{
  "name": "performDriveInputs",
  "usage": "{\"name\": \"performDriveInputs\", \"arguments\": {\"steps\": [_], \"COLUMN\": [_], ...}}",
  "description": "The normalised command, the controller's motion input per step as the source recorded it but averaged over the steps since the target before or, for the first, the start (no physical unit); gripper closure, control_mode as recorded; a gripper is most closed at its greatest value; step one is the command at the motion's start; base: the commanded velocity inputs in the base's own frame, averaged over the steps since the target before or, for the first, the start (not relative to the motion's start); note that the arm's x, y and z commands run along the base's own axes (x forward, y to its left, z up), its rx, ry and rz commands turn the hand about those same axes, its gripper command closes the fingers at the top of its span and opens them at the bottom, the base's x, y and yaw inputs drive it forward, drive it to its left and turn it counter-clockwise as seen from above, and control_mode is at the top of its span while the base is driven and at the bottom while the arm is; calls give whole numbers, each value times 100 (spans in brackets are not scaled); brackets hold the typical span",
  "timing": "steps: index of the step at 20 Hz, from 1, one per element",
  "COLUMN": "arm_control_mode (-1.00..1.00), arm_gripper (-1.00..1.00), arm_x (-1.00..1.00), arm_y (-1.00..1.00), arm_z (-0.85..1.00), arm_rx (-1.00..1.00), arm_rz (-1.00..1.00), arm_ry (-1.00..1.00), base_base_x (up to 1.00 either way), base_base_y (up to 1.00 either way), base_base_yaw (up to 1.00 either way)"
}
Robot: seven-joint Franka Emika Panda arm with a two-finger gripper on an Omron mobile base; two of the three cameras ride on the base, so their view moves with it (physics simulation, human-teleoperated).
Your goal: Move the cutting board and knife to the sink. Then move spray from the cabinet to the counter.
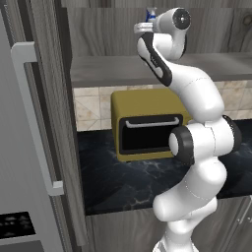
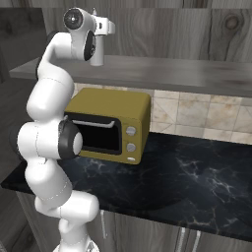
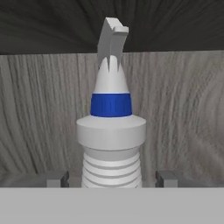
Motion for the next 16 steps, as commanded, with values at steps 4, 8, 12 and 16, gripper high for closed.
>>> {"name": "performDriveInputs", "arguments": {"steps": [4, 8, 12, 16], "arm_control_mode": [-100, -100, -100, -100], "arm_gripper": [100, 100, 100, 100], "arm_x": [0, 0, 0, 0], "arm_y": [0, 0, 0, 1], "arm_z": [0, 0, 0, 0], "arm_rx": [0, 0, 1, 2], "arm_rz": [-3, -3, -3, -3], "arm_ry": [0, 0, 0, 0], "base_base_x": [0, 0, 0, 0], "base_base_y": [0, 0, 0, 0], "base_base_yaw": [0, 0, 0, 0]}}
